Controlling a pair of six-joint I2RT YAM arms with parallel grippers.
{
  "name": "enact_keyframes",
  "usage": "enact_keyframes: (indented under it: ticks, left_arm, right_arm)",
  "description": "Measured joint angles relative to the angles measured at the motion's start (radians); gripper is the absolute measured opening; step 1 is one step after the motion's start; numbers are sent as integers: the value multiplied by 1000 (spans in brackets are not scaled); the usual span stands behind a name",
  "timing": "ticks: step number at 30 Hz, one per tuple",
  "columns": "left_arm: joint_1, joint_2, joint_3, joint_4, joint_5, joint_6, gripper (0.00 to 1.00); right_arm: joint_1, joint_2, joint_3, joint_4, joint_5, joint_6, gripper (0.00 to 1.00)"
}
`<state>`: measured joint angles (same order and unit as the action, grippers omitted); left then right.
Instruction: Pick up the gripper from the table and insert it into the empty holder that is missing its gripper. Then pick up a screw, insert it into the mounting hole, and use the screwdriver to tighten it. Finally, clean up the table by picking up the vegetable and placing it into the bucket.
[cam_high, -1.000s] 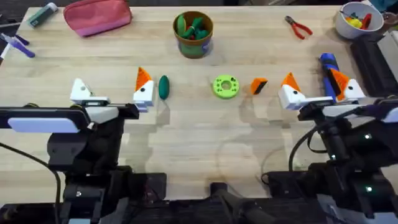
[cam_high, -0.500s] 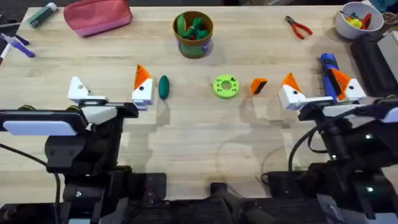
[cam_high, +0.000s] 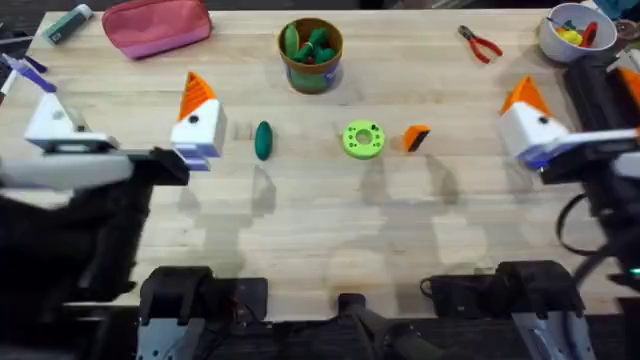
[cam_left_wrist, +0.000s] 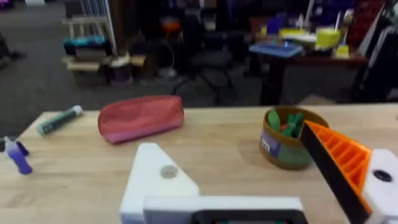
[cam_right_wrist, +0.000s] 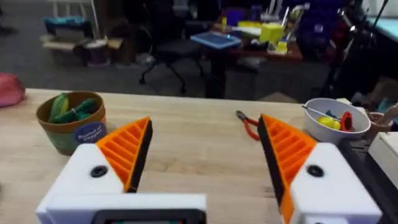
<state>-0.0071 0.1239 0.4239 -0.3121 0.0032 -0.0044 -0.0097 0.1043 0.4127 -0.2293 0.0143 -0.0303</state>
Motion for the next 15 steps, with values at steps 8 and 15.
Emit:
enact_keyframes:
  ticks: [8, 15]
  left_arm:
    - [0, 356, 315, -263, 0, 0, 986]
    - [0, 681, 552, -469, 8, -39, 986]
  right_arm:
    - [0, 314, 304, -252, 0, 0, 992]
    - [0, 645, 572, -562, 0, 0, 992]
